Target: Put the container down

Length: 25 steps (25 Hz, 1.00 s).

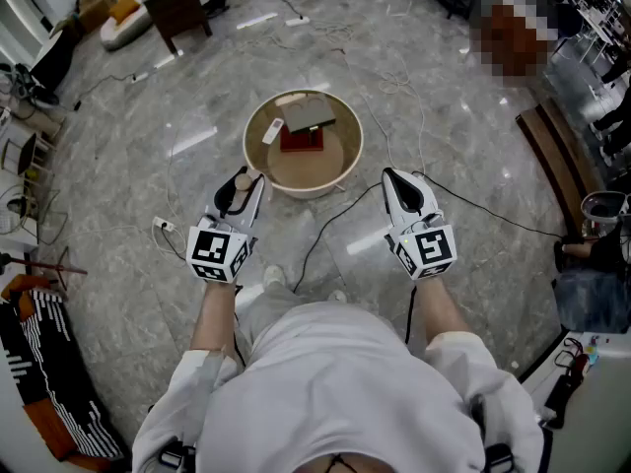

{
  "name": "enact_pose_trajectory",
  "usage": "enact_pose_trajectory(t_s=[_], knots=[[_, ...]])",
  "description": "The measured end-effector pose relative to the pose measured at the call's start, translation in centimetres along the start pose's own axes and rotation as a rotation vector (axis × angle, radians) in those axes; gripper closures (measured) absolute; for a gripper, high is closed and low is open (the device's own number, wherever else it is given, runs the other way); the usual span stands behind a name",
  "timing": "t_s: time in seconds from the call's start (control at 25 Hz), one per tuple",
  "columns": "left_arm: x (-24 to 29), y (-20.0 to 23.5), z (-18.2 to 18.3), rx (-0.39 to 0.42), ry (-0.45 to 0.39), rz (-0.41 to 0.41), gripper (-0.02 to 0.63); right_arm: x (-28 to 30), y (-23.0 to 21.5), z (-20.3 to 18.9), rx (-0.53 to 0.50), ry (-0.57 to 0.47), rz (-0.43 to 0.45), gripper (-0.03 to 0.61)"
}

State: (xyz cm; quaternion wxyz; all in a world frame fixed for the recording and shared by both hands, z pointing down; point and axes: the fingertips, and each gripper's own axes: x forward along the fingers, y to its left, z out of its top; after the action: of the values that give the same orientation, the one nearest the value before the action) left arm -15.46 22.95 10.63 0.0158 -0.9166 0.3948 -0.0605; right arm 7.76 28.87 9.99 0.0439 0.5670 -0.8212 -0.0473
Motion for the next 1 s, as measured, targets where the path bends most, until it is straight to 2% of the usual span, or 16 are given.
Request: enact_pose_trajectory(t_s=[0.52,0.72,1.0], knots=[[0.0,-1.1,0.3,0.008,0.002,0.003,0.480,-0.8,-0.6,0.1,-0.003,-0.001,0.006,0.577],[-0.1,-1.7,0.4,0.006,0.004,0.004,0.480,-1.7,-0.8,0.6,0.010,-0.040,0.009,0.574],[0.3,-2.7,0.4,0.013,0.003,0.002,0.480,-2.5,-1.5,0.1,0.004,-0.042,0.004,0.574]])
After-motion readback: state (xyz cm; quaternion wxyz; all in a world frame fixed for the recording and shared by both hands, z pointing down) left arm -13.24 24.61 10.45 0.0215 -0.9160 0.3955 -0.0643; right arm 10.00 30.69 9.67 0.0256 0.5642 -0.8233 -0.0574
